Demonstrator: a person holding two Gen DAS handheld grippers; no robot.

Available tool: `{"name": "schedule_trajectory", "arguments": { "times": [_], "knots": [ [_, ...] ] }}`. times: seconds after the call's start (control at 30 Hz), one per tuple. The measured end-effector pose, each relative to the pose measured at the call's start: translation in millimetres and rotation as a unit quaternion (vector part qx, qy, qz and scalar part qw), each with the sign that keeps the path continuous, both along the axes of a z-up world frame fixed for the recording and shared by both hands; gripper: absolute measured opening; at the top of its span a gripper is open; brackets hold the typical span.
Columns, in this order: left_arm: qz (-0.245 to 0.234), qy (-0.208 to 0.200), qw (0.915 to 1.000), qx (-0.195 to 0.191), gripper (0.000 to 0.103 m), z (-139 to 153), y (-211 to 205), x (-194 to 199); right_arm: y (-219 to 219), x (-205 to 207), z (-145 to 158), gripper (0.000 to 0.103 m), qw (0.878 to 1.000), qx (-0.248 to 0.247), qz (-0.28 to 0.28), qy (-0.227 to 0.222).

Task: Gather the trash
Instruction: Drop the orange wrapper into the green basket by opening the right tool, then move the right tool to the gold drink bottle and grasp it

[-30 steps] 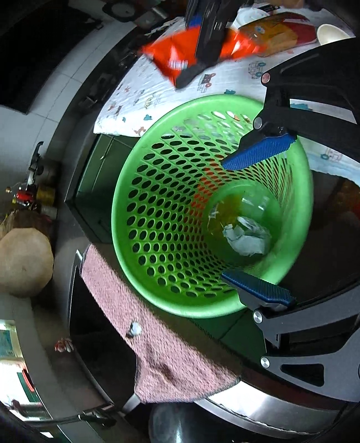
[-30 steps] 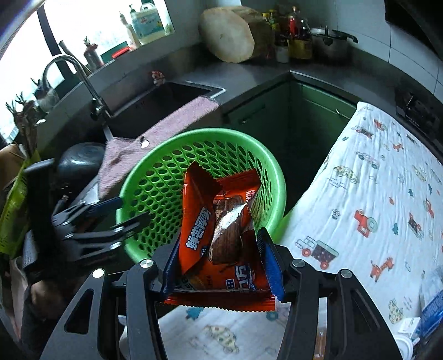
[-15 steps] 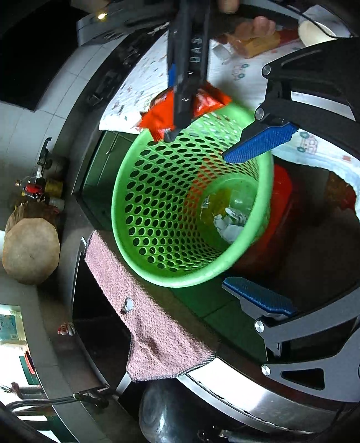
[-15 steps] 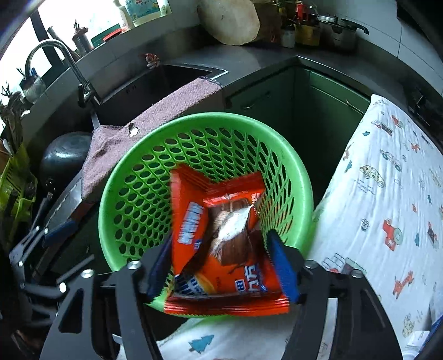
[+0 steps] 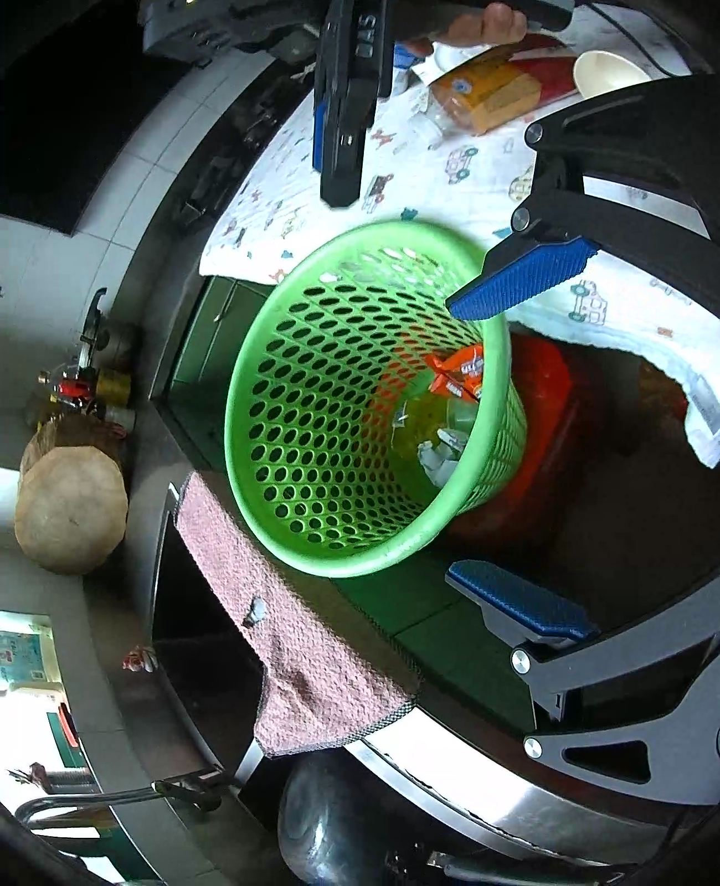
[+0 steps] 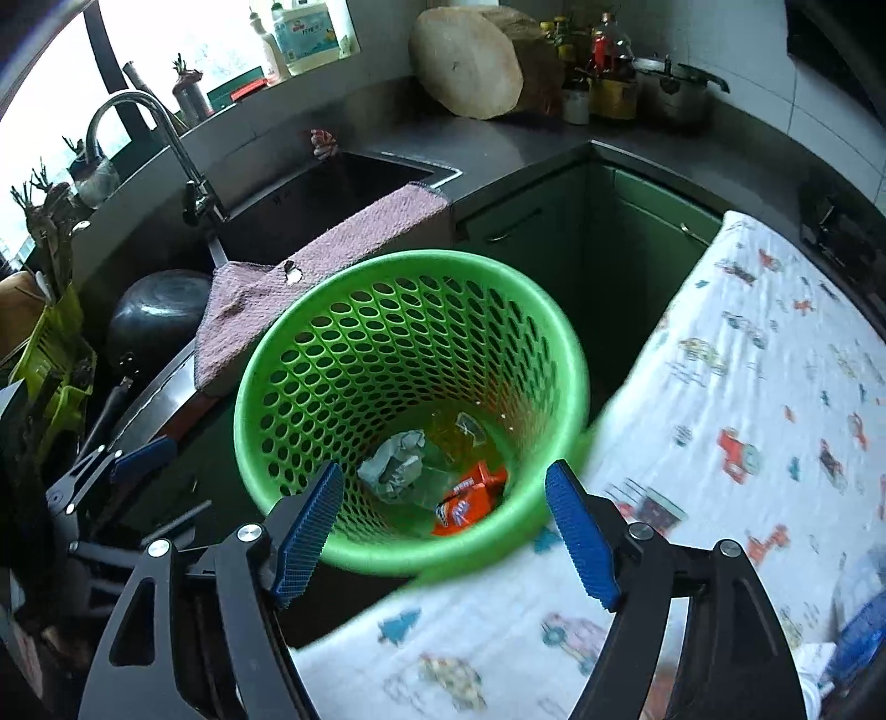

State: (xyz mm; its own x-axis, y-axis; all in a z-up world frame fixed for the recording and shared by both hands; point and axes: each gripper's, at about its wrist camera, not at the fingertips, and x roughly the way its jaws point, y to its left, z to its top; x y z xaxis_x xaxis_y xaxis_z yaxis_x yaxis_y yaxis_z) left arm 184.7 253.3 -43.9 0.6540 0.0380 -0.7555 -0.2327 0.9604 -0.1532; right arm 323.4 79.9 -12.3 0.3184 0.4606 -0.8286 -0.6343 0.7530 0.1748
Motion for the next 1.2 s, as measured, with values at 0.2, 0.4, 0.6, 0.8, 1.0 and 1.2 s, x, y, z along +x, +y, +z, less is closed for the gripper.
{"name": "schedule_trajectory", "arguments": {
  "times": [0.2,0.4,0.6,0.8,1.0,1.2],
  "knots": [
    [-0.022,-0.011,0.9997,0.009,0.088,11.0,-22.4,-13.1,-49.8,-20.8,17.5,0.073,1.000,-0.005,-0.005,-0.018],
    [-0.050,-0.022,0.9984,0.011,0.089,20.2,-51.1,-27.6,-111.6,-48.0,24.3,0.073,0.999,-0.013,-0.017,-0.026],
    [-0.082,-0.032,0.9960,0.018,0.089,27.9,-83.4,-42.1,-155.6,-77.5,15.3,0.073,0.999,-0.035,-0.013,-0.026],
    [-0.107,-0.038,0.9933,0.018,0.090,31.7,-108.4,-54.1,-180.6,-92.1,-10.8,0.073,0.999,-0.055,-0.004,-0.002],
    [-0.119,-0.036,0.9920,0.020,0.090,31.5,-121.3,-61.2,-175.8,-87.1,-28.7,0.073,0.998,-0.066,0.005,0.014],
    [-0.133,-0.034,0.9902,0.026,0.091,31.8,-128.7,-67.3,-166.5,-76.7,-42.5,0.073,0.996,-0.083,0.009,0.020]
  ]
}}
